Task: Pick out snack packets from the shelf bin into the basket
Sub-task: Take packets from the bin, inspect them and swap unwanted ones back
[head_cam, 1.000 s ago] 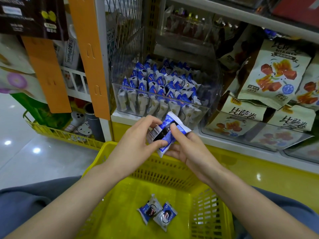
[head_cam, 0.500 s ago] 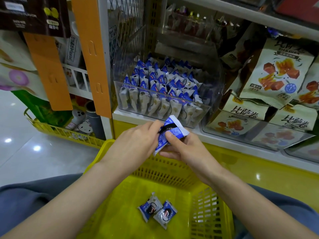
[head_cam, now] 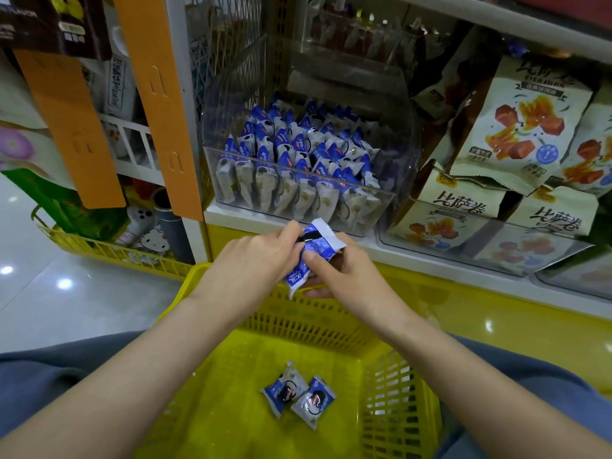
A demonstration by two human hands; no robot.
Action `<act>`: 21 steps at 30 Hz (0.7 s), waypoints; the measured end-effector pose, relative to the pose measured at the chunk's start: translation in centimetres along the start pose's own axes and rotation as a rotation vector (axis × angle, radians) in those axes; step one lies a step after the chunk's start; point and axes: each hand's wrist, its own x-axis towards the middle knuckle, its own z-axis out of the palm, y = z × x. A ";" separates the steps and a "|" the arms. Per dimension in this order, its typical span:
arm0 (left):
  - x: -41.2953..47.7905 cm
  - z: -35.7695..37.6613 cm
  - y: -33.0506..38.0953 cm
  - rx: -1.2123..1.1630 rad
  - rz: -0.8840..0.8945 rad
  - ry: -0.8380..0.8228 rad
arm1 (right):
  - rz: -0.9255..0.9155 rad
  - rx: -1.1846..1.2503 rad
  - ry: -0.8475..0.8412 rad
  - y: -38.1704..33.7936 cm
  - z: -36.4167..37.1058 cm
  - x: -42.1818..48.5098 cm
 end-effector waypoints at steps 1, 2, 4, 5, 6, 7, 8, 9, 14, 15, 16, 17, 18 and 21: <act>0.0 0.1 0.0 0.017 0.002 -0.019 | -0.010 -0.037 0.002 0.1 0.0 0.0; -0.1 0.2 0.0 0.018 -0.004 -0.034 | -0.021 -0.085 0.010 0.2 0.1 0.0; -0.1 0.4 0.0 -0.098 -0.046 -0.043 | -0.044 -0.221 0.043 0.2 0.3 -0.1; -0.1 0.5 0.0 -0.208 -0.082 -0.036 | -0.061 -0.307 0.069 0.2 0.3 -0.2; -0.1 0.6 0.0 -0.321 -0.125 -0.024 | -0.078 -0.387 0.094 0.2 0.4 -0.2; -0.1 0.7 0.0 -0.411 -0.164 -0.010 | -0.090 -0.433 0.112 0.1 0.5 -0.2; -0.1 0.8 0.0 -0.471 -0.191 0.001 | -0.100 -0.451 0.122 0.0 0.5 -0.2; -0.1 0.9 -0.1 -0.506 -0.200 0.015 | -0.111 -0.456 0.126 -0.1 0.5 -0.2; -0.3 0.9 -0.1 -0.517 -0.147 0.076 | -0.166 -0.385 0.108 -0.7 0.4 -0.3; -0.4 0.9 -0.1 -0.506 -0.131 0.084 | -0.163 -0.395 0.103 -0.8 0.3 -0.3; -0.4 0.9 0.0 -0.497 -0.120 0.081 | -0.160 -0.409 0.099 -0.8 0.1 -0.2; -0.5 0.9 0.1 -0.491 -0.113 0.074 | -0.158 -0.416 0.096 -0.9 0.0 -0.1; -0.5 1.0 0.2 -0.491 -0.114 0.063 | -0.159 -0.419 0.097 -0.9 -0.1 0.0; -0.3 1.2 0.5 -0.563 -0.185 0.040 | -0.167 -0.428 0.120 -0.8 0.0 0.0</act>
